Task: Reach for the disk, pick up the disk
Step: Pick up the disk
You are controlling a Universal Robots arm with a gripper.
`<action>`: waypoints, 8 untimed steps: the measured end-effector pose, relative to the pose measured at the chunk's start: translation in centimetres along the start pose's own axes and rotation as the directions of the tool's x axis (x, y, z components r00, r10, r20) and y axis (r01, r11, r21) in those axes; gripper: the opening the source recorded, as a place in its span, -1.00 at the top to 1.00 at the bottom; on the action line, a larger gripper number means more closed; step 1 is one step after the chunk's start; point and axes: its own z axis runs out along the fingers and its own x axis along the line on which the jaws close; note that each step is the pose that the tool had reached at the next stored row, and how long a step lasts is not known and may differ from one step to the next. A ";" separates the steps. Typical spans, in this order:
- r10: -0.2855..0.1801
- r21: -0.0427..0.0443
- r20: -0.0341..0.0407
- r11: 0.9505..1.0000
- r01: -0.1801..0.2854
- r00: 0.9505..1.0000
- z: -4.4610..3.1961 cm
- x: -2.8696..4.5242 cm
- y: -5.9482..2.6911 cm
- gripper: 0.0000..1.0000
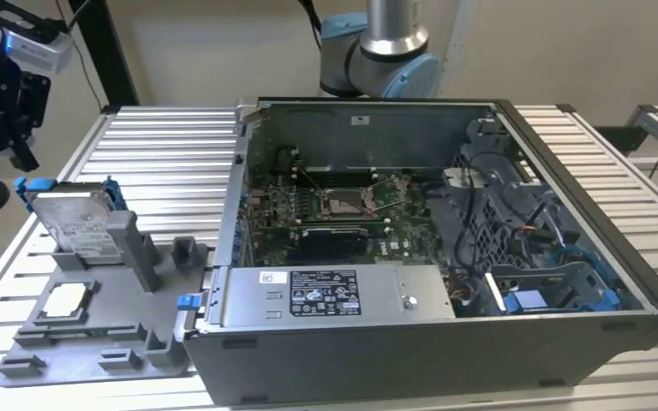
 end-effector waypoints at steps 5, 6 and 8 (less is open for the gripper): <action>-0.090 0.002 -0.003 0.996 0.090 0.996 0.01 0.00 0.00 1.00; -0.110 0.002 -0.003 0.994 0.110 0.994 0.01 0.00 0.00 1.00; -0.145 0.003 -0.004 0.989 0.145 0.989 0.03 0.00 0.00 1.00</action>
